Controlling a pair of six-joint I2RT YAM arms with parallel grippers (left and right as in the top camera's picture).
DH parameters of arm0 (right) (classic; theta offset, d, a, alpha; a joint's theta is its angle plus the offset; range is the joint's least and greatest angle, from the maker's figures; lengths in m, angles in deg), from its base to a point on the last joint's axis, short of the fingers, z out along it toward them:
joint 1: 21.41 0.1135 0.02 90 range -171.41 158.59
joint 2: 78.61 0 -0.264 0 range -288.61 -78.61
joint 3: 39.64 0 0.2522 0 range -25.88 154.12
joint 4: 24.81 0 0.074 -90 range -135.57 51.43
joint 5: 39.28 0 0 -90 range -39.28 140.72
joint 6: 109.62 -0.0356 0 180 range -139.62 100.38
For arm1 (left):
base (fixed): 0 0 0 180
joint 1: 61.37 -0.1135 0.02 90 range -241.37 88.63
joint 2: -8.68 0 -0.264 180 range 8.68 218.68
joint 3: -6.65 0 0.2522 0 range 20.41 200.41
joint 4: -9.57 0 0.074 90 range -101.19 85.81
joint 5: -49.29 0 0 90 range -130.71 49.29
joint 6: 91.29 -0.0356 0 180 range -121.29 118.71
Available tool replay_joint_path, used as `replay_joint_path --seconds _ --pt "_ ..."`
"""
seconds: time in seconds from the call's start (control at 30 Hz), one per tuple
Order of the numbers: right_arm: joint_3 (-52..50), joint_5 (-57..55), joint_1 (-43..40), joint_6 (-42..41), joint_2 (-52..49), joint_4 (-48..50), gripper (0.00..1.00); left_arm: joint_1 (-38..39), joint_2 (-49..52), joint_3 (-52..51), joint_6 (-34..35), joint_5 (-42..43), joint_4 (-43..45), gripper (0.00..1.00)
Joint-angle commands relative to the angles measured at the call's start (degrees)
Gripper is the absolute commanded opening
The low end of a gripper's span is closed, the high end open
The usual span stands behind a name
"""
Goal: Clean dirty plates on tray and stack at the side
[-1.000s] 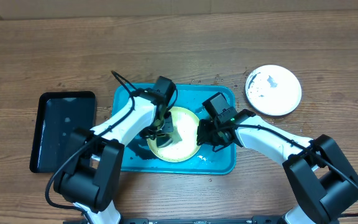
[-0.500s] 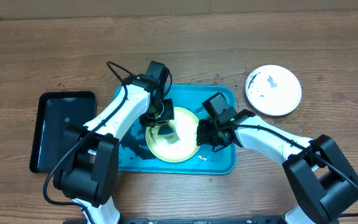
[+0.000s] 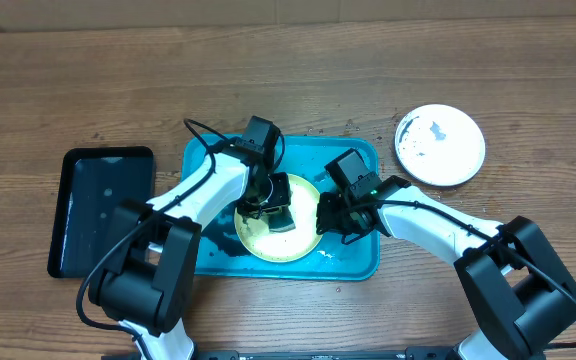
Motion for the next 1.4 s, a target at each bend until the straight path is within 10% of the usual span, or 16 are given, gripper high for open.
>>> replay_joint_path --seconds 0.0,0.27,0.53,1.0,1.37 --pt "-0.4 -1.6 0.0 0.3 -1.2 -0.5 0.04 -0.2 0.9 -2.4 1.7 -15.6 -2.8 0.04" --pt "-0.4 -1.6 0.0 0.3 -1.2 -0.5 0.04 -0.2 0.9 -1.7 1.6 -37.8 -10.7 0.04" --pt "0.0 -1.1 0.0 1.5 -1.2 0.1 0.04 -0.2 0.9 3.7 1.7 -41.4 -14.8 0.04" --pt "12.7 -3.3 0.2 6.0 -1.1 -11.2 0.04 -16.8 -10.2 20.0 4.0 -19.6 -24.6 0.04" --pt "38.1 -35.7 8.9 14.4 -1.1 -35.7 0.04 -41.3 -10.1 16.5 2.6 -12.5 -25.8 0.04"
